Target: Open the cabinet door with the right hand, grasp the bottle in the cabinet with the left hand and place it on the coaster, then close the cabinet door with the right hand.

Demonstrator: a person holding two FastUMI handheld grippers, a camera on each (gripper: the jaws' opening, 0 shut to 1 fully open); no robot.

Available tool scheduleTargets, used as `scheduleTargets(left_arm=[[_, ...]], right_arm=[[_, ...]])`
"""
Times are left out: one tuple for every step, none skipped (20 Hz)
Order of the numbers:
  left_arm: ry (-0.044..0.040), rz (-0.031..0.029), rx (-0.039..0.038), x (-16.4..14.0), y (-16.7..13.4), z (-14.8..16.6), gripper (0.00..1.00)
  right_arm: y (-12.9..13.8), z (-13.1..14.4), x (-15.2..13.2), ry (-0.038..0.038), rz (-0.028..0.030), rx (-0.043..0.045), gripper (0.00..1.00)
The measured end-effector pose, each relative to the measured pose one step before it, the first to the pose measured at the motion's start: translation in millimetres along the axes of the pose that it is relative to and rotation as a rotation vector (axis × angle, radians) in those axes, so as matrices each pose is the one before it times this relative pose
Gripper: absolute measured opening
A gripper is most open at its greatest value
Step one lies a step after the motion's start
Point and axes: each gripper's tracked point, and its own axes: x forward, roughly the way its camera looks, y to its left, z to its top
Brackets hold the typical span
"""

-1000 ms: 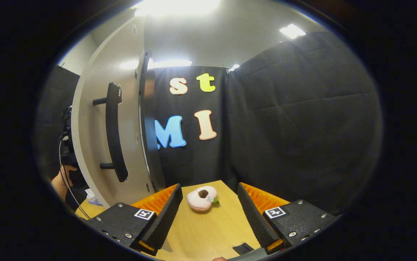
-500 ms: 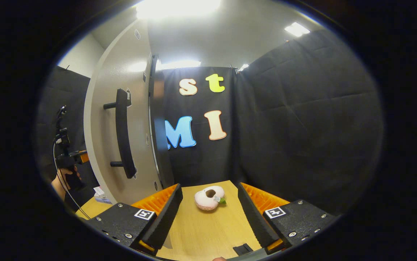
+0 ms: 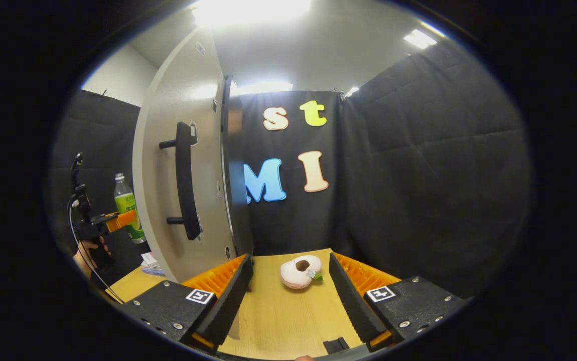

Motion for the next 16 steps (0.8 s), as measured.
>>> scheduleTargets(left_arm=[[-0.00303, 0.00898, 0.00523, -7.46, 2.66, -1.02, 0.68], [0.00239, 0.00554, 0.00515, -8.08, 3.3, -3.3, 0.68], [0.00246, 0.00502, 0.00256, -10.66, 0.71, -8.74, 0.68], [0.00437, 0.00433, 0.00017, -6.43, 0.23, -3.64, 0.72], [0.00263, 0.00355, -0.00055, -5.36, 0.32, -2.64, 0.68], [0.00189, 0.00387, -0.00011, -5.63, 0.54, -2.27, 0.72], [0.00117, 0.00375, 0.002, -6.97, 0.69, -2.59, 0.72], [0.00372, -0.00017, 0.00445, -6.2, -2.85, -5.09, 0.72], [0.00342, 0.00191, 0.00337, -6.08, -0.67, -3.6, 0.72], [0.00206, 0.00313, 0.00227, -5.92, 1.3, -4.26, 0.68], [0.00277, 0.00862, -0.00008, -5.99, 1.38, -3.54, 0.72], [0.00301, 0.00781, -0.00229, -6.18, 1.24, -4.73, 0.72], [0.00198, 0.00562, -0.00319, -5.07, 1.19, -4.5, 0.72], [0.00356, 0.00532, -0.00245, -4.87, 1.42, -5.73, 0.68], [0.00079, 0.00581, -0.00228, -5.2, 2.53, -4.45, 0.68], [0.00048, 0.00613, -0.00259, -5.08, 2.37, -6.31, 0.68]], right_arm=[[0.35, -0.44, 0.33, 0.00079, 0.00851, -0.0058, 0.94], [0.05, 0.09, 0.49, 0.00125, 0.00796, -0.00586, 0.94], [1.29, -0.71, -0.11, 0.00154, 0.00768, -0.00422, 0.94], [0.67, -0.06, -0.48, 0.00019, 0.00891, -0.00247, 0.94], [1.08, -0.41, 0.87, -0.00069, 0.00677, -0.00231, 0.94], [-0.53, -0.41, 0.59, -0.00083, 0.00316, -0.00165, 0.94], [-0.99, -1.64, 0.93, 0.0005, 0.00108, -0.00206, 0.94], [-2.12, -0.9, 0.15, 0.00043, -0.00362, -0.00498, 0.95], [-0.86, -1.71, 0.65, 0.00034, -0.00116, -0.00521, 0.95], [0.34, -0.87, -0.68, -0.00014, 0.00292, -0.00081, 0.95], [0.75, -1.16, 0.22, 0.00009, 0.00488, 0.00248, 0.95], [-0.11, -0.94, 0.01, 0.00066, 0.00383, 0.00327, 0.95], [-0.62, -0.49, 0.95, 0.00206, 0.00145, 0.00356, 0.95], [-0.89, -0.97, 0.54, 0.00176, 0.00245, 0.00397, 0.94], [0.21, -0.13, -0.03, -0.00227, 0.00258, 0.00288, 0.94], [-0.67, 0.31, 0.4, -0.00582, -0.00044, -0.00031, 0.94]])
